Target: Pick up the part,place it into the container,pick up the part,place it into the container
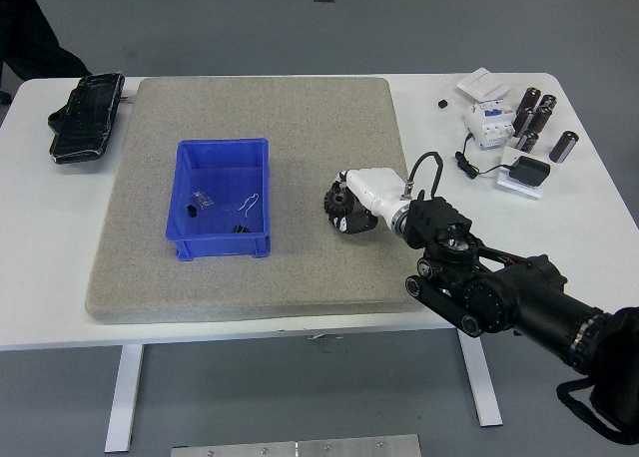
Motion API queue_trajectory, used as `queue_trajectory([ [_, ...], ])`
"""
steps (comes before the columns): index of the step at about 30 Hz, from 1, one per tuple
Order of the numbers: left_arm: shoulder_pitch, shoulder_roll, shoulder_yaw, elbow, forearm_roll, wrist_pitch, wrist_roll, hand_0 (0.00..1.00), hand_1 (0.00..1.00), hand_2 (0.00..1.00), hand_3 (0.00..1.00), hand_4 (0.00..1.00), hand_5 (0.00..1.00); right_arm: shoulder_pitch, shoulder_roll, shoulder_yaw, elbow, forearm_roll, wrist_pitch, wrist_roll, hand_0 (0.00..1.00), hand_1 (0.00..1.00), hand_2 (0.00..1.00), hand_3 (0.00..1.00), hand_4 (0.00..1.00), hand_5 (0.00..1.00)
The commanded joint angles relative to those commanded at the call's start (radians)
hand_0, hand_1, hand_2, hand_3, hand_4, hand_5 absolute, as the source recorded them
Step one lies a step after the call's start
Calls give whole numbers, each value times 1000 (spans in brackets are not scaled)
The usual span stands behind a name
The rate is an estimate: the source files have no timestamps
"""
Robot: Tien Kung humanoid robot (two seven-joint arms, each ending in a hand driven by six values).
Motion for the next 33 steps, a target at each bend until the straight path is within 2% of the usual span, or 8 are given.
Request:
queue_trajectory([
  [7,1,-1,0,0,-3,1,1,668,645,641,558,701,549,10,-11,10,27,-22,-15,3,402,469,436,598,627,20],
  [13,1,-1,-1,0,-3,1,1,668,646,641,558,698,549,33,-13,13,115,-43,-26,-3,404,468,429,595,624,23],
  [22,2,0,-4,0,-1,2,3,668,646,641,559,698,550,35,31,-15,262,-42,-76,5,402,471,433,602,625,21],
  [24,2,0,-4,0,-1,2,3,668,646,641,559,698,550,33,46,-32,274,-21,-98,18,402,471,433,602,625,21],
  [25,2,0,-4,0,0,2,3,668,646,641,559,698,551,33,50,-40,275,-14,-107,23,440,492,485,625,614,13],
  [30,0,1,-5,0,2,1,3,668,646,641,559,698,551,39,50,-78,267,15,-131,40,440,492,485,625,614,13],
  [31,0,1,-6,0,3,1,3,668,646,642,559,699,552,40,50,-81,265,17,-130,40,662,638,650,681,429,196],
  [33,0,1,-6,0,4,1,4,668,646,642,559,699,552,43,50,-87,260,18,-120,37,662,638,650,681,429,196],
])
